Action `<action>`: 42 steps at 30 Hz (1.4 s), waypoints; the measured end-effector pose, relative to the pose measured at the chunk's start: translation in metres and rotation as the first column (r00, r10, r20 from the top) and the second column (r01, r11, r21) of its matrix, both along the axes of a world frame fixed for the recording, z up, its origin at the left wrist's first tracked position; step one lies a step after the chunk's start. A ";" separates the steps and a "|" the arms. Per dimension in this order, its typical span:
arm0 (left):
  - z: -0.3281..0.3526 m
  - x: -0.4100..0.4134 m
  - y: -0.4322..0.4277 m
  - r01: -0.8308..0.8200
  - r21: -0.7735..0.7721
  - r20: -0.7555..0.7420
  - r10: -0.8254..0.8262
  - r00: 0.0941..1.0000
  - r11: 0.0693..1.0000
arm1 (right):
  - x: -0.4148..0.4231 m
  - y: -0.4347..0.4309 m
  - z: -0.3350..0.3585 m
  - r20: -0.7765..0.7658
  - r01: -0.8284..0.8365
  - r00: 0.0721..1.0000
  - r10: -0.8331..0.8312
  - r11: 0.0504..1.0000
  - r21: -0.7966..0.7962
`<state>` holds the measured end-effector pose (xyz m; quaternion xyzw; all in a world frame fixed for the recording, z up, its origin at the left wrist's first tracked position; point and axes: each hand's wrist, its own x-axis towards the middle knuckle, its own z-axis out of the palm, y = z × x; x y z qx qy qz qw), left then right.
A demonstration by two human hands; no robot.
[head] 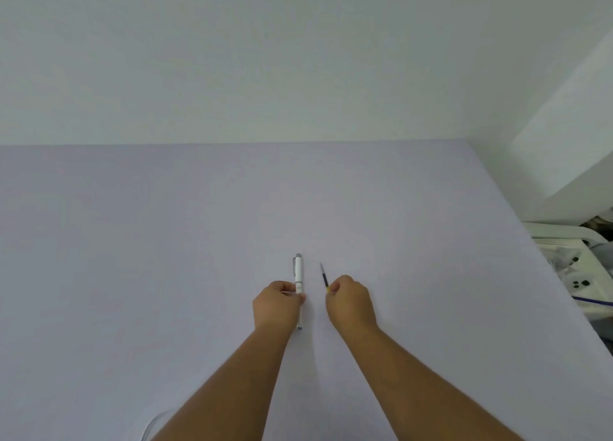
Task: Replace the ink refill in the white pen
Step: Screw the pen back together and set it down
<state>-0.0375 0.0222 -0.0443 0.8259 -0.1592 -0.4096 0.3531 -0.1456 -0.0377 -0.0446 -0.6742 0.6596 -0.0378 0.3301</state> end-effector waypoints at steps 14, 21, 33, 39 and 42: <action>-0.007 -0.004 -0.006 -0.026 0.007 0.004 0.026 1.000 1.000 | 0.004 0.002 -0.005 0.080 0.018 0.997 -0.023 0.998 0.065; -0.010 -0.003 -0.007 -0.035 -0.005 0.016 0.035 0.999 0.999 | 0.003 0.000 -0.006 0.123 0.023 0.992 -0.031 0.998 0.065; -0.009 -0.001 -0.005 -0.016 0.008 0.050 0.015 0.999 1.000 | 0.001 0.000 -0.006 0.133 0.034 0.990 -0.045 0.996 0.079; -0.010 -0.002 -0.006 -0.011 0.010 0.054 0.011 0.998 1.000 | 0.000 0.000 -0.005 0.129 0.032 0.991 -0.040 0.997 0.069; -0.013 -0.002 -0.005 -0.021 0.002 0.054 0.021 0.998 1.000 | 0.000 0.000 -0.005 0.134 0.024 0.990 -0.034 0.997 0.077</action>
